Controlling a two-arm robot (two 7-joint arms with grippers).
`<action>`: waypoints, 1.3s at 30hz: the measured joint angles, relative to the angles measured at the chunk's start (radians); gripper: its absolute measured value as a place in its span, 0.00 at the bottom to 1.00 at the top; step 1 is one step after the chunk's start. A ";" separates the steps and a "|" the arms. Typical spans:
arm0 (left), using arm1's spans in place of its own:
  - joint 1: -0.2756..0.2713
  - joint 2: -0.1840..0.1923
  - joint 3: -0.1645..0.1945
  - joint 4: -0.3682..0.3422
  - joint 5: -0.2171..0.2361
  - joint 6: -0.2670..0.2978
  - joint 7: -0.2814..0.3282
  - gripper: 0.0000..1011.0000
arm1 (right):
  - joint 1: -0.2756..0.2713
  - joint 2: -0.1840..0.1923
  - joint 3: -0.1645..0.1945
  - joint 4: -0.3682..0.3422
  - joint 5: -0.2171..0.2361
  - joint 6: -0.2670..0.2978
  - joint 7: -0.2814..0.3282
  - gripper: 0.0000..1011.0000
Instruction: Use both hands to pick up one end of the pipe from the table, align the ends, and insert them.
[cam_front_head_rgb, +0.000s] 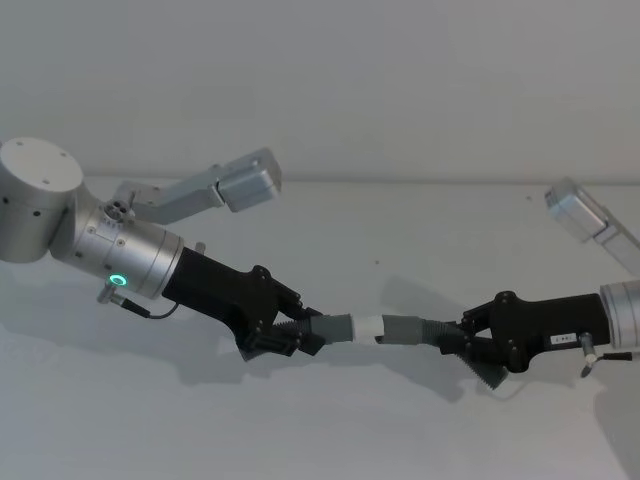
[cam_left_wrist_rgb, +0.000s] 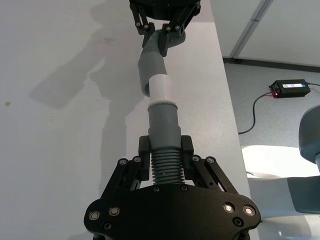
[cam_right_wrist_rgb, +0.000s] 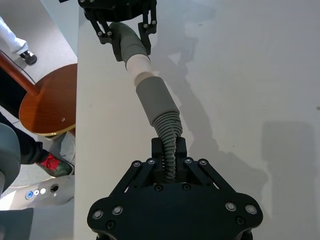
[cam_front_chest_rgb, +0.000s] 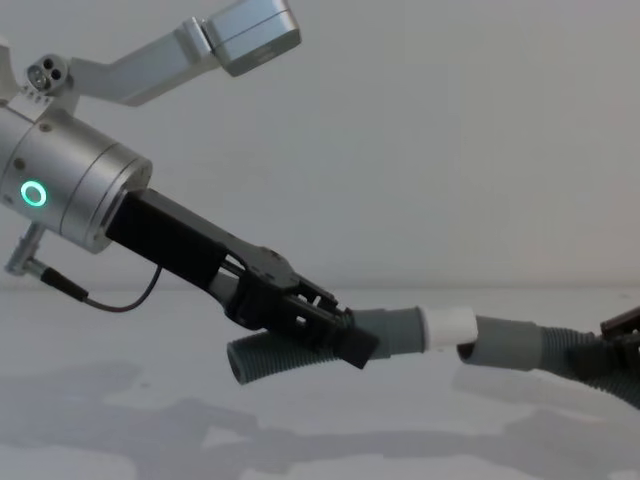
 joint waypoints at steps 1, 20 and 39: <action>0.000 0.001 0.001 -0.001 0.000 0.001 0.002 0.34 | 0.000 0.000 0.000 0.000 0.001 -0.002 -0.001 0.12; -0.025 0.020 0.019 -0.019 0.028 0.013 0.050 0.34 | -0.035 -0.003 0.022 -0.018 0.016 -0.091 -0.073 0.12; -0.039 0.020 0.031 -0.008 0.018 0.002 0.058 0.34 | -0.039 0.002 0.006 -0.025 0.007 -0.130 -0.098 0.12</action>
